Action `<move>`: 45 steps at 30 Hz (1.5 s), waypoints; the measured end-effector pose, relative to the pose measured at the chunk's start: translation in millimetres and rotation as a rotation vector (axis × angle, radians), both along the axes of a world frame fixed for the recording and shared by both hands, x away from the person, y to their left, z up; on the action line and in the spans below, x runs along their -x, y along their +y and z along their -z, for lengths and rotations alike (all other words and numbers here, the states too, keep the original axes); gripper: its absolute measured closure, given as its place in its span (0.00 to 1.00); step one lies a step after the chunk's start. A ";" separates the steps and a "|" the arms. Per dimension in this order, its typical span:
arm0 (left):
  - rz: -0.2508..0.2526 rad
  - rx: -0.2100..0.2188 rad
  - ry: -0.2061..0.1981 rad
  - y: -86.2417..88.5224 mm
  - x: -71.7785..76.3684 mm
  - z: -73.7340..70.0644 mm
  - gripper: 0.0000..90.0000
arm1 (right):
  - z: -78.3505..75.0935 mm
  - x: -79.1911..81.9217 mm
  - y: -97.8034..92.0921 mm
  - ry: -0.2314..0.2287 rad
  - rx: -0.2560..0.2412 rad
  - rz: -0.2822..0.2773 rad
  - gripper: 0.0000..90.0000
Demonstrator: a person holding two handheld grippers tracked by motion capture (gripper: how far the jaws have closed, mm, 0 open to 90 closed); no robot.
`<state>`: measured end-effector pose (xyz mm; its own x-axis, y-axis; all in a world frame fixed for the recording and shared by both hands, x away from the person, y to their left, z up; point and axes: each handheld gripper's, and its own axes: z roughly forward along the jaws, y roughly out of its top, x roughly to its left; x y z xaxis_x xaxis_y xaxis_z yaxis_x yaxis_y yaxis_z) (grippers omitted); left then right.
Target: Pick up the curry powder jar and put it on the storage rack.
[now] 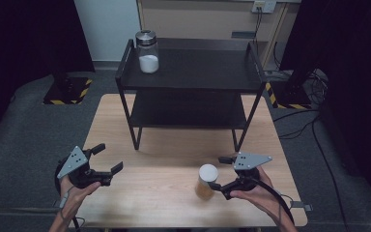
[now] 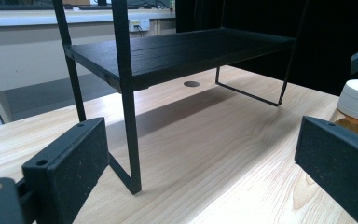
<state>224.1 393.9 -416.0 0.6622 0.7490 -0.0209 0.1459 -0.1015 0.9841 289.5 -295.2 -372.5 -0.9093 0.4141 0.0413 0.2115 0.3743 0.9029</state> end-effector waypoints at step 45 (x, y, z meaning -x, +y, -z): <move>0.004 -0.005 -0.003 1.9 -0.5 -0.3 0.02 | -2.6 -3.0 10.1 -0.033 0.046 0.000 0.37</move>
<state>224.6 395.7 -415.7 0.6653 0.7465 -0.0153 0.1429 -0.1072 0.9839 292.5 -285.1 -369.9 -0.9098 0.4151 -0.0078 0.1819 0.4153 0.8913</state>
